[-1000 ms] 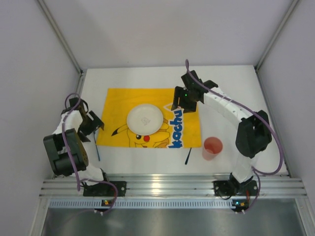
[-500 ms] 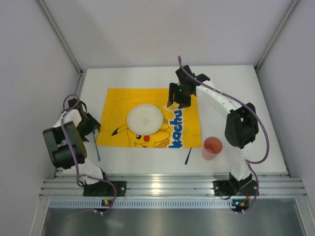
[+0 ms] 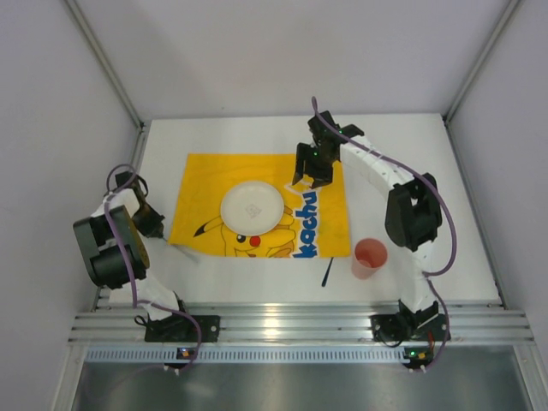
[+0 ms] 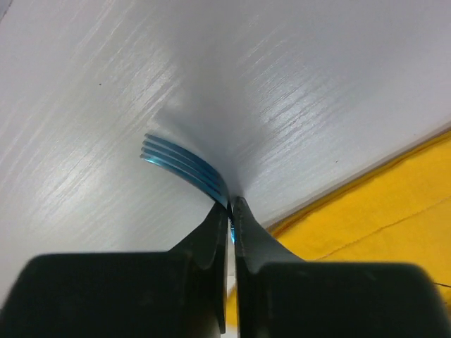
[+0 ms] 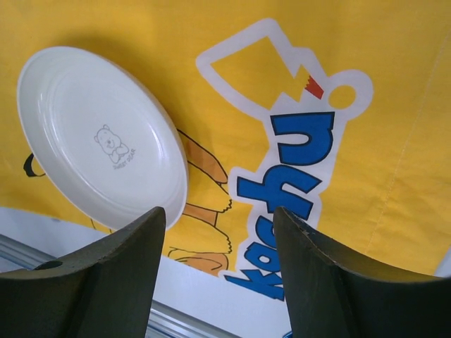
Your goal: Set the dinner table for one person
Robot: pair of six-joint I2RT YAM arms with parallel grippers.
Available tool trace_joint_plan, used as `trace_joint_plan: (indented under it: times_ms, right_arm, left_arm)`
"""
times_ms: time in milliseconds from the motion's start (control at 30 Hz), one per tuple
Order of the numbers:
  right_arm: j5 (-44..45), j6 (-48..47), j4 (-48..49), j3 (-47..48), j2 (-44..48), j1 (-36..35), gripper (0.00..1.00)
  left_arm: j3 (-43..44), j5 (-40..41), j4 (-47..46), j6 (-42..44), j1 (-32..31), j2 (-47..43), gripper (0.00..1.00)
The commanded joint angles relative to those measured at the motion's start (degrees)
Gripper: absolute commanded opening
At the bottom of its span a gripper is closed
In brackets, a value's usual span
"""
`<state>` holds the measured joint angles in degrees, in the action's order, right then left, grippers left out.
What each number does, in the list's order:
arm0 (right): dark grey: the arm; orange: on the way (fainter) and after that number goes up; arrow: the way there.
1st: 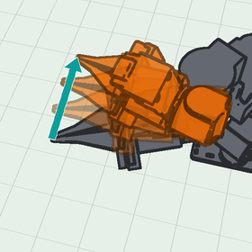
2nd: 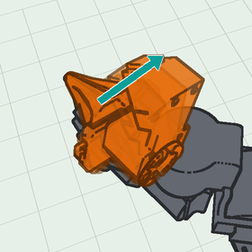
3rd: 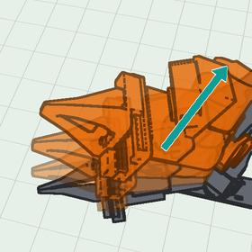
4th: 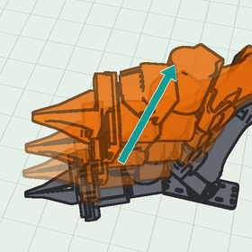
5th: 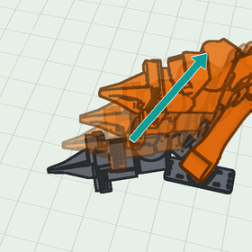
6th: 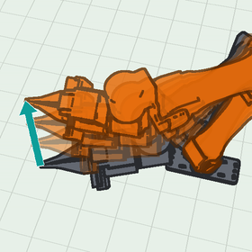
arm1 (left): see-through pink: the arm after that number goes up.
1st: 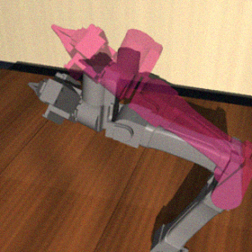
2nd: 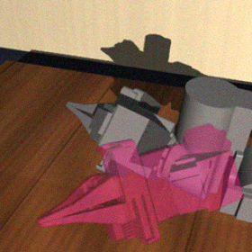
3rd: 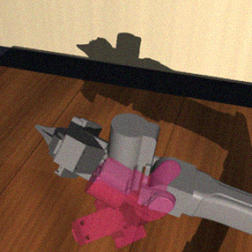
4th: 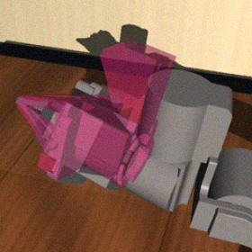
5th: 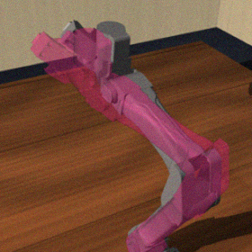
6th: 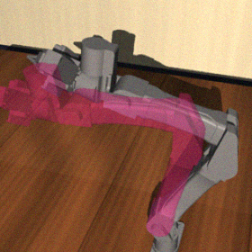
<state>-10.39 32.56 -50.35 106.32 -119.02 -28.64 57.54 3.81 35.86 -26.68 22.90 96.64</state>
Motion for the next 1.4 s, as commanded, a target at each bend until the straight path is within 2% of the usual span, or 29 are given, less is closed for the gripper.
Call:
trace_joint_plan:
  times_ms: [0, 100, 200, 233, 267, 367, 467, 533, 633, 700, 800, 933, 1033, 1233, 1367]
  right_arm:
    - [-1.3, -0.1, -0.4, 3.0, -1.0, 1.1, 0.63]
    - [-1.7, 0.1, 0.1, 2.9, -1.1, 1.3, 0.63]
    - [-2.2, 0.7, 1.2, 2.0, -0.7, 1.5, 0.63]
    - [-2.3, 0.8, 1.7, 1.5, -0.4, 1.6, 0.63]
    - [-2.9, 1.6, 2.2, 0.5, 0.1, 1.7, 0.62]
    - [-4.5, 3.4, 5.1, -2.8, 1.9, 1.7, 0.62]
    - [-6.5, 4.6, 9.3, -6.6, 4.7, 1.8, 0.62]
    - [-6.4, 5.0, 10.1, -9.4, 7.4, 1.9, 0.62]
    - [-5.7, 5.0, 11.5, -14.6, 11.9, 2.4, 0.62]
    - [-5.6, 5.4, 13.1, -18.1, 14.6, 2.9, 0.62]
    - [-5.6, 6.6, 15.4, -25.7, 20.8, 4.2, 0.62]
    - [-6.0, 8.2, 18.1, -36.1, 28.8, 6.2, 0.62]
    - [-6.6, 8.3, 18.8, -39.7, 32.3, 8.2, 0.62]
    - [-6.8, 6.6, 16.8, -40.2, 34.8, 11.0, 0.63]
    - [-7.4, 5.6, 15.3, -39.2, 35.0, 12.6, 0.63]
  left_arm:
    - [0.0, 1.0, -1.8, 0.8, 0.5, 3.0, 0.00]
    - [1.0, 1.6, -0.8, 1.4, 0.5, 3.2, 0.00]
    - [4.1, 7.1, 2.4, 1.8, -1.3, 0.6, 0.00]
    - [5.4, 9.6, 3.9, 2.0, -3.8, 0.0, 0.00]
    - [8.8, 15.7, 5.3, 2.2, -5.4, -0.7, 0.00]
    - [15.6, 23.4, 10.0, 3.1, -10.6, -0.1, 0.00]
    - [20.0, 23.4, 10.7, 5.9, -14.5, 0.5, 0.00]
    - [23.5, 24.2, 10.7, 8.1, -20.1, 2.0, 0.00]
    - [28.1, 29.4, 11.6, 11.1, -28.4, 6.7, 0.00]
    - [34.2, 34.8, 15.5, 12.4, -33.0, 10.2, 0.00]
    - [39.6, 40.5, 17.3, 16.0, -37.2, 15.4, 0.00]
    - [41.4, 42.1, 17.8, 17.0, -38.8, 20.2, 0.00]
    - [40.8, 43.7, 16.6, 17.7, -38.9, 23.1, 0.00]
    - [43.0, 44.7, 15.2, 19.3, -39.8, 29.3, 0.00]
    - [42.9, 48.1, 15.2, 18.6, -41.6, 31.2, 0.00]
